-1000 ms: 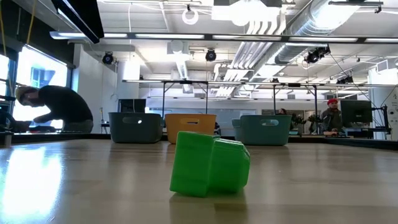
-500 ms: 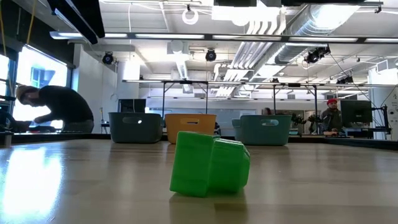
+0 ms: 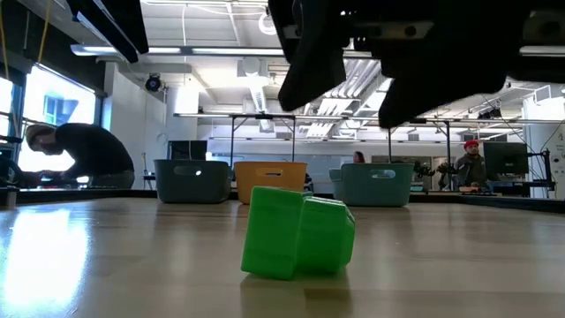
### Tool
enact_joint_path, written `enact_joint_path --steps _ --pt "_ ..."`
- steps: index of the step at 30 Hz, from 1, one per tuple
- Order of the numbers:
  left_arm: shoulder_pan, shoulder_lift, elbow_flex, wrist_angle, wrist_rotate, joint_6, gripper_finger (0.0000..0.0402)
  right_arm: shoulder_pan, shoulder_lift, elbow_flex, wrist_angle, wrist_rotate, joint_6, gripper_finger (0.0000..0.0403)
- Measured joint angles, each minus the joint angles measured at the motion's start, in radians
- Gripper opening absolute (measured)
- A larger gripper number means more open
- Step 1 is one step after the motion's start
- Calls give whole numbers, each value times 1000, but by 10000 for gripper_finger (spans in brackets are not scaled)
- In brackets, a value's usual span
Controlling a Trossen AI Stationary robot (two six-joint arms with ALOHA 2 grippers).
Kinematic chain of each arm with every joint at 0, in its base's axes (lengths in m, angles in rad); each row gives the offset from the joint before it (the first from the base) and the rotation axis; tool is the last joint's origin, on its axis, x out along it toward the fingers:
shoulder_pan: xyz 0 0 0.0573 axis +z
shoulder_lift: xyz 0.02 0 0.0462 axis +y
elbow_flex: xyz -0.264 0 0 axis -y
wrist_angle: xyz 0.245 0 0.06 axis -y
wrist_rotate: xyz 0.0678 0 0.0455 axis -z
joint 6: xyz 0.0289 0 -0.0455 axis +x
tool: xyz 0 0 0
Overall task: Sort & place blocks by color
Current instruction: Put the green game piece into the yellow bin
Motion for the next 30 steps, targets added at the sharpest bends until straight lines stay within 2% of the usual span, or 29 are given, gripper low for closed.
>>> enact_joint_path --steps 15,23,30 --pt "0 0 0 19 0 -2 216 -26 56 0 48 14 -48 239" --pt "0 0 0 25 0 -3 216 -48 78 0 56 -72 -40 239" --pt "0 0 0 35 0 0 216 -53 108 0 88 -69 -43 239"
